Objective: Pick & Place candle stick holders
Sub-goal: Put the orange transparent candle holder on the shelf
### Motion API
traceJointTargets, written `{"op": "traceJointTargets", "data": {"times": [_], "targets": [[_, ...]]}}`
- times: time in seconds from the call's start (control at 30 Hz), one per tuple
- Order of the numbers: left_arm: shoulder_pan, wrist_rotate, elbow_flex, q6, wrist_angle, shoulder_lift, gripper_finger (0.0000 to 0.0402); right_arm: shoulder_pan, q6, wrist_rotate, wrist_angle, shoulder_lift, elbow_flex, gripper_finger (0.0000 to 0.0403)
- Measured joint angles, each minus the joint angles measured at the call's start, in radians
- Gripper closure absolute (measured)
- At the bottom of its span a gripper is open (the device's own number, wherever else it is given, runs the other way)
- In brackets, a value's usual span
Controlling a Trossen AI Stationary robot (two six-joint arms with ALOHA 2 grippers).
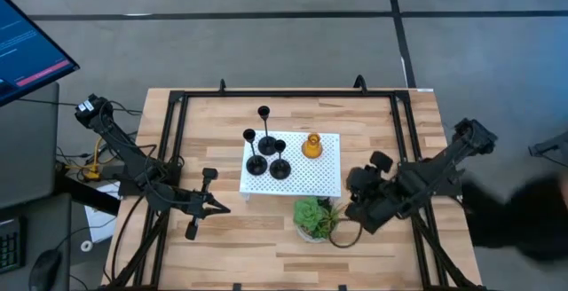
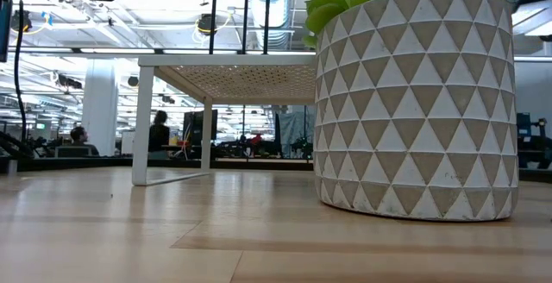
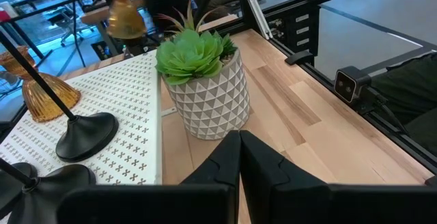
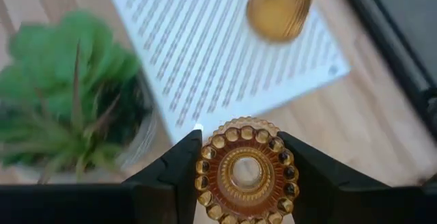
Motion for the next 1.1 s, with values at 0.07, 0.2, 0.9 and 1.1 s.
{"op": "traceJointTargets", "data": {"times": [0.07, 0.2, 0.9, 1.1], "targets": [[0.000, 0.000, 0.000, 0.000, 0.000, 0.000, 0.0394, -0.036, -0.059, 0.016, 0.011, 0.000, 0.024, 0.0248], [0.000, 0.000, 0.000, 0.000, 0.000, 0.000, 0.0394, -0.112, -0.184, 0.015, 0.086, 0.000, 0.047, 0.0243], [0.000, 0.000, 0.000, -0.008, 0.000, 0.000, 0.0394, -0.298, -0.479, -0.100, 0.339, 0.020, 0.048, 0.0249], [0.000, 0.000, 0.000, -0.045, 0.000, 0.000, 0.0394, -0.304, -0.479, -0.110, 0.344, 0.065, 0.048, 0.0238]]}}
